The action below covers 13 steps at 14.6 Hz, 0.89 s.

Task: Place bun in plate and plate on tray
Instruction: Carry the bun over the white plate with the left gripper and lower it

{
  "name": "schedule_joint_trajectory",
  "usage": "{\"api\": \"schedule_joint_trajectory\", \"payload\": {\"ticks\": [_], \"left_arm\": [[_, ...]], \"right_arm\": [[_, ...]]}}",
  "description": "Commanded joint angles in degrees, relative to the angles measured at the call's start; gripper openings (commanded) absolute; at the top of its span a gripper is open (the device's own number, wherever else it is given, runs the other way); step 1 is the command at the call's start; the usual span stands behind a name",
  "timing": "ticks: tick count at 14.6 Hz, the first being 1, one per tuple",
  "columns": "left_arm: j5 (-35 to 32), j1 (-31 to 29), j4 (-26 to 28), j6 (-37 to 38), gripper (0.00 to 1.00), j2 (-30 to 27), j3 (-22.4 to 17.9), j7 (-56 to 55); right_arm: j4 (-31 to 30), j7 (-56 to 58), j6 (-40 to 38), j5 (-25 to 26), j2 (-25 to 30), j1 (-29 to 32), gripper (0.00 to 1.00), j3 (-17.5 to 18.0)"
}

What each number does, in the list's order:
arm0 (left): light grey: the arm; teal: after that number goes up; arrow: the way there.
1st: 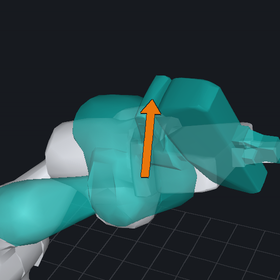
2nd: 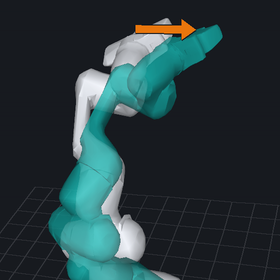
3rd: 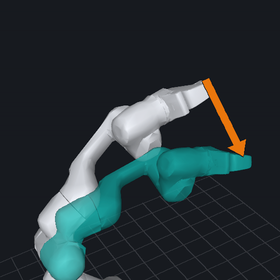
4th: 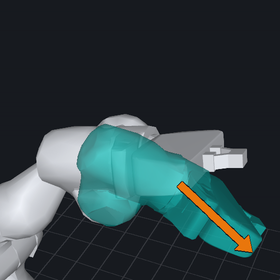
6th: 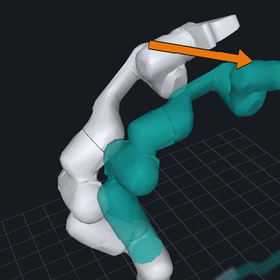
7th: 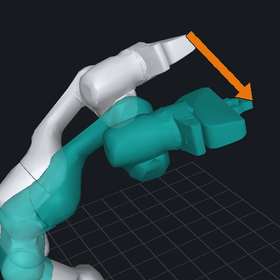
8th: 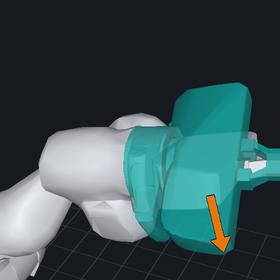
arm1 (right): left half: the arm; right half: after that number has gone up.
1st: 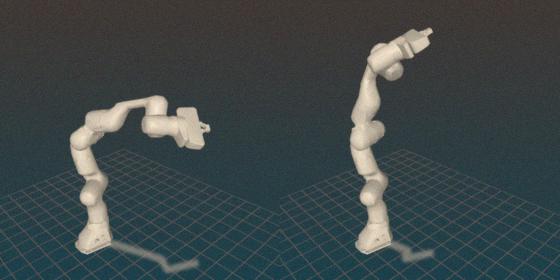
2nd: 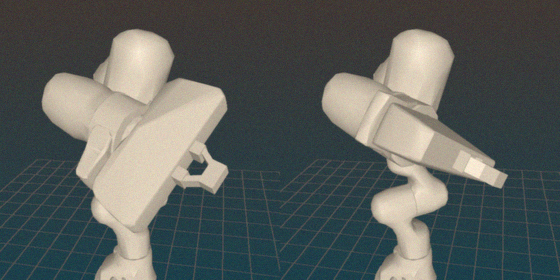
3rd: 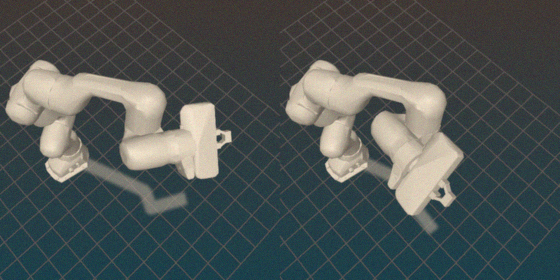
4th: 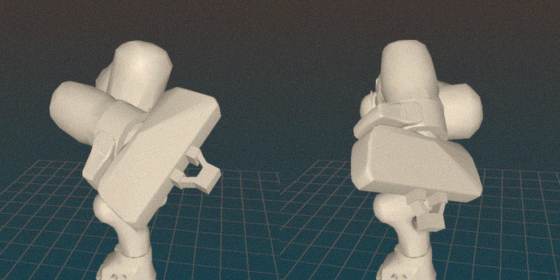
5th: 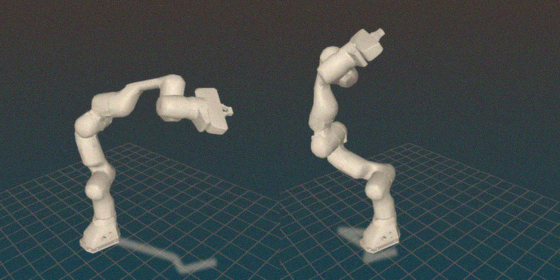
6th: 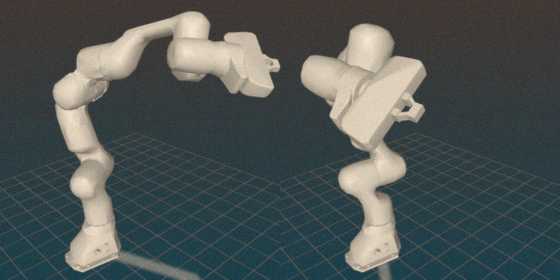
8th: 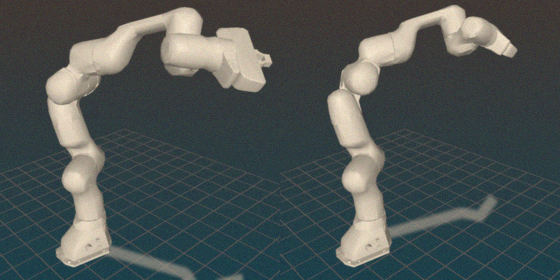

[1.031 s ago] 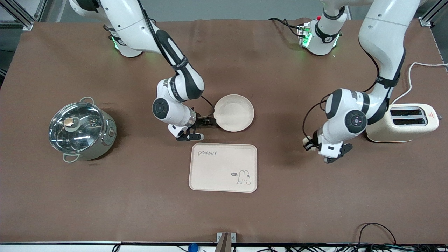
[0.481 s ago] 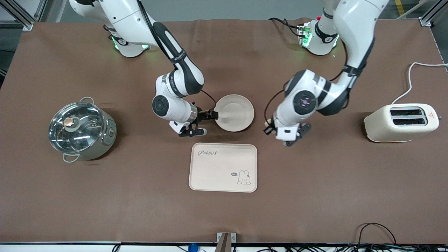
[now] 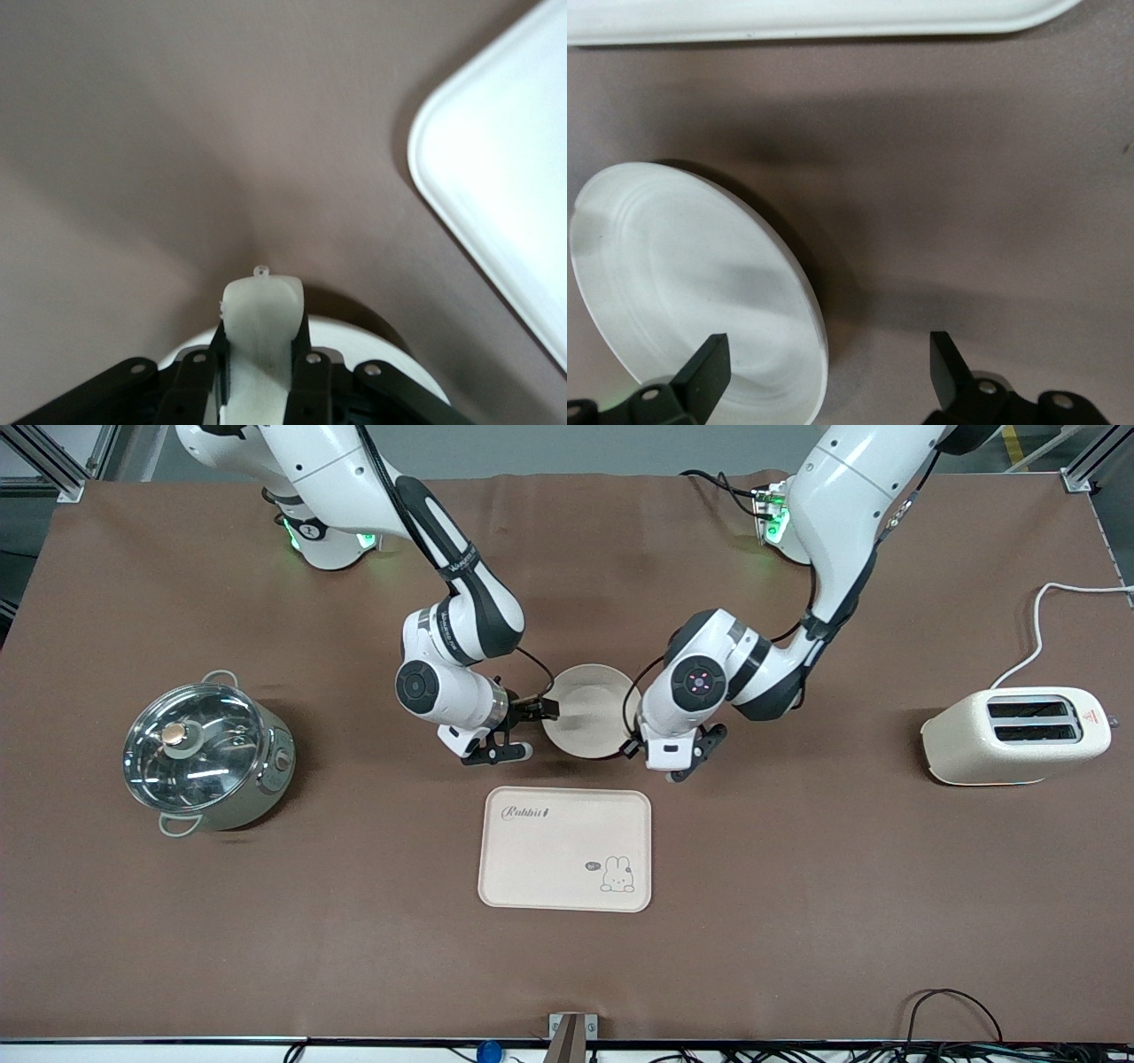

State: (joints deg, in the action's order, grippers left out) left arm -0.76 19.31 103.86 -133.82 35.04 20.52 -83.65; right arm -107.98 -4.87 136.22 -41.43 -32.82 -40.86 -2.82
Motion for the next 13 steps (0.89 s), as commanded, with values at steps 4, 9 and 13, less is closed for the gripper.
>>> {"api": "schedule_joint_trajectory", "payload": {"ticks": [4,9,13], "left_arm": [[-0.12,4.68,-7.26,0.14,0.4,4.68,-0.04,-6.43],[-0.91,7.14,-7.53,0.31,1.0,4.08,-0.04,-11.97],[-5.8,5.83,-12.6,9.24,1.0,0.83,-0.75,-11.45]], "right_arm": [[-1.71,0.48,0.45,-1.29,1.09,-0.28,0.99,0.0],[-1.36,0.48,0.71,-1.72,1.01,-1.24,0.97,0.0],[-0.92,0.48,2.46,-2.52,0.39,-2.21,0.9,0.0]]}}
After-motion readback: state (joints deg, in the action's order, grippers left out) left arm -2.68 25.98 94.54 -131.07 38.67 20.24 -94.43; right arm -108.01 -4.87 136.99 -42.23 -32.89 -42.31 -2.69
